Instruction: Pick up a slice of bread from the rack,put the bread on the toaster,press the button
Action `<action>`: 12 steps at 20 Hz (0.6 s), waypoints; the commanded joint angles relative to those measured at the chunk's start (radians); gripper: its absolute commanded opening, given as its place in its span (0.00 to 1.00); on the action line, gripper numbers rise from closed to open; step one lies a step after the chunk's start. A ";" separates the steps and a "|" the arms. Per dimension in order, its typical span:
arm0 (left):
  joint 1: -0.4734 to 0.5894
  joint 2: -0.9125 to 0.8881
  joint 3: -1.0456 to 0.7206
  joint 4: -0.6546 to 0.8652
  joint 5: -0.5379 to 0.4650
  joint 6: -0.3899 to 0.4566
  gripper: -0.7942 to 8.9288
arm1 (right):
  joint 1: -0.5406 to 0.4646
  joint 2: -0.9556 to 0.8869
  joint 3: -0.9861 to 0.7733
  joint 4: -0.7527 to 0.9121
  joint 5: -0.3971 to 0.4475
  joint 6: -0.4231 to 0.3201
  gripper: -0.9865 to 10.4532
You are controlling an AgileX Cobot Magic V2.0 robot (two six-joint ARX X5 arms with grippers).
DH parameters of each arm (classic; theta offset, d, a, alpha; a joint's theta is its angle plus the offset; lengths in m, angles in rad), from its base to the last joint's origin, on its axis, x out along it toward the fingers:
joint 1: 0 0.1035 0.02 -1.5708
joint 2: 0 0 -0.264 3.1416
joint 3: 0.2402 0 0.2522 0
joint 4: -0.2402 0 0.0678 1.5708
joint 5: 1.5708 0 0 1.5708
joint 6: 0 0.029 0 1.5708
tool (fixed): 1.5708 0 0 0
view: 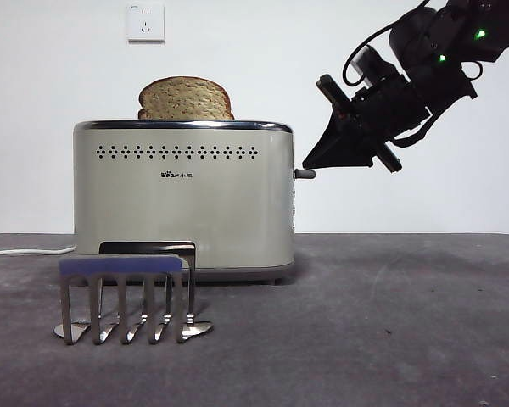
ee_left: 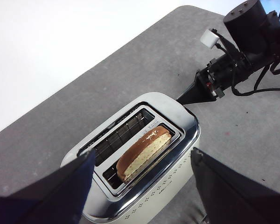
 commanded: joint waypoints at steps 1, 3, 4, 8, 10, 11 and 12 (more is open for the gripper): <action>-0.002 0.000 0.004 0.001 0.002 -0.010 0.44 | 0.008 0.045 0.001 0.006 0.003 -0.017 0.08; -0.002 0.000 0.004 -0.004 0.002 -0.011 0.44 | 0.008 0.074 0.001 0.006 0.025 -0.017 0.08; -0.002 0.000 0.004 -0.008 0.002 -0.010 0.44 | 0.007 0.086 0.001 0.007 0.027 -0.017 0.08; -0.002 0.000 0.004 -0.018 0.001 -0.010 0.44 | 0.008 0.138 0.001 0.006 0.025 -0.017 0.08; -0.002 0.000 0.004 -0.020 0.001 -0.010 0.44 | 0.008 0.169 0.001 -0.010 0.025 -0.018 0.08; -0.002 0.000 0.004 -0.023 0.001 -0.010 0.44 | 0.008 0.186 0.001 -0.021 0.025 -0.020 0.08; -0.002 0.000 0.004 -0.026 0.001 -0.010 0.44 | 0.008 0.203 0.001 -0.029 0.025 -0.025 0.08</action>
